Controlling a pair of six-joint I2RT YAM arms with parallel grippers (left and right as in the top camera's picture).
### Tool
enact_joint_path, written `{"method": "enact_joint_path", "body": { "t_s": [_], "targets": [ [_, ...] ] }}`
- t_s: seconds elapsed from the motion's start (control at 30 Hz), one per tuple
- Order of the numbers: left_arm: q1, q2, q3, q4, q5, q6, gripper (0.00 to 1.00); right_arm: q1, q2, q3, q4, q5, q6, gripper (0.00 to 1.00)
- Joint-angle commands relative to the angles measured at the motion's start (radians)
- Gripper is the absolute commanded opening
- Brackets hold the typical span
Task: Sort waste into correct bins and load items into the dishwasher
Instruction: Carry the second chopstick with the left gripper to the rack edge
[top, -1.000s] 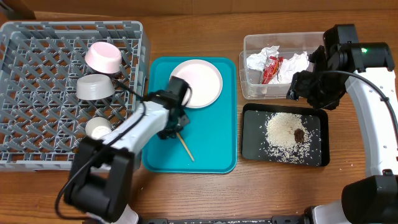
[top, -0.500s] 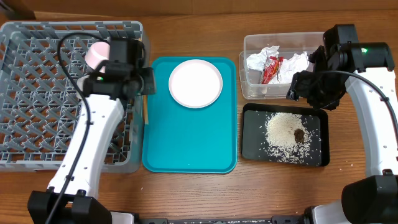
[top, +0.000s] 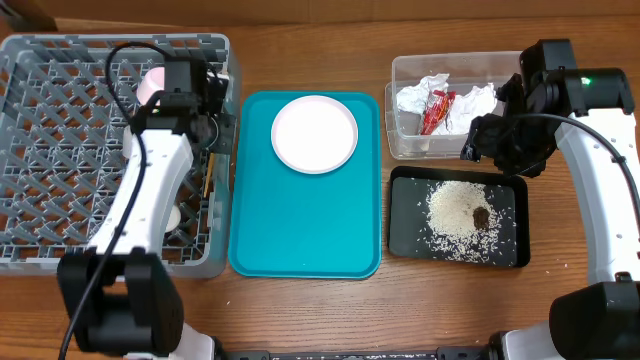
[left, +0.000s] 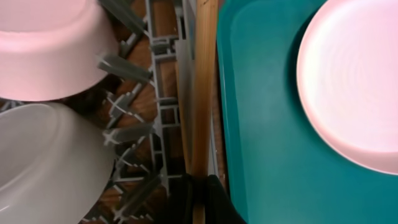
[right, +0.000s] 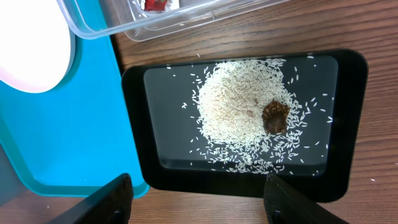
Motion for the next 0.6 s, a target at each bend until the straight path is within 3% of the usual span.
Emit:
{"method": "enact_joint_path", "body": {
  "t_s": [0.0, 0.07, 0.57],
  "targets": [
    [0.001, 0.008, 0.013, 0.006, -0.011, 0.023, 0.29, 0.002, -0.021, 0.021, 0.002, -0.001, -0.005, 0.69],
    [0.0, 0.003, 0.027, 0.003, -0.011, 0.017, 0.5, 0.002, -0.021, 0.021, 0.002, -0.001, -0.005, 0.69],
    [-0.027, 0.0, 0.133, -0.058, -0.005, -0.066, 0.52, 0.002, -0.021, 0.021, 0.002, -0.001, -0.005, 0.69]
  ]
}}
